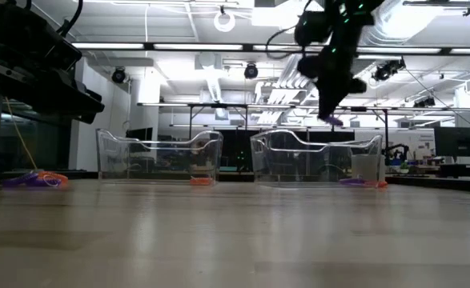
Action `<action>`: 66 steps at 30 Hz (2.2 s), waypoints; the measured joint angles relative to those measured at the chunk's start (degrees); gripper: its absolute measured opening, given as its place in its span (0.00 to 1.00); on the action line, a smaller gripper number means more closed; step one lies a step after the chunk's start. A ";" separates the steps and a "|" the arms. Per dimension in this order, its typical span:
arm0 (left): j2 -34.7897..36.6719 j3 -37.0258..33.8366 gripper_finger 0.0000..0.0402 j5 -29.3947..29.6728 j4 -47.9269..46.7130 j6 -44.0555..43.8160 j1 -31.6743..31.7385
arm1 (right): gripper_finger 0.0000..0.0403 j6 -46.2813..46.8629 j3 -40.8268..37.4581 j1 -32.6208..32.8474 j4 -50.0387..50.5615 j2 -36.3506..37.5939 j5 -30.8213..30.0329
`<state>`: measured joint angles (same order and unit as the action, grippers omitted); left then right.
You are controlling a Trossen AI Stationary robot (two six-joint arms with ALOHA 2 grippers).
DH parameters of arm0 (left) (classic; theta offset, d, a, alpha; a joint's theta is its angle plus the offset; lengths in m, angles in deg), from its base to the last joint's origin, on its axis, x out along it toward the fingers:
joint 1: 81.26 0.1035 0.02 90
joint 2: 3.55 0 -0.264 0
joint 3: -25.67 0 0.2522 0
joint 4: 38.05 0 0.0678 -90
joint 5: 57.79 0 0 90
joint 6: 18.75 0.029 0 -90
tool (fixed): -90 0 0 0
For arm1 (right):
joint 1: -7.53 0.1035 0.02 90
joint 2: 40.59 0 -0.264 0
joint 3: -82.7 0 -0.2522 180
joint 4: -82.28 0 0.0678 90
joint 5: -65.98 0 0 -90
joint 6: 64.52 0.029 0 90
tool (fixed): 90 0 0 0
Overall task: Sort spring keychains
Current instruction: Put the violet spring keychain into the right transparent bin, then put the orange spring keychain into the left transparent bin
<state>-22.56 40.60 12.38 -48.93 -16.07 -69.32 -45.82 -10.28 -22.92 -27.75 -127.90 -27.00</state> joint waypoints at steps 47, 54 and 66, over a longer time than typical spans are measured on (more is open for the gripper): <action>0.00 0.02 0.00 0.00 -0.03 -0.02 0.00 | 0.02 6.48 -8.79 0.07 0.65 9.20 -6.24; 0.01 0.02 0.00 -0.01 -0.02 -0.01 0.00 | 0.01 19.61 -20.94 -1.81 0.53 20.02 -9.35; 0.02 0.01 0.00 -0.02 -0.02 -0.02 0.02 | 0.00 30.38 -33.28 -6.97 -7.21 25.03 -9.08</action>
<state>-22.54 40.61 12.36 -48.96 -16.09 -69.30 -15.44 -43.57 -29.90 -34.96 -102.87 -36.08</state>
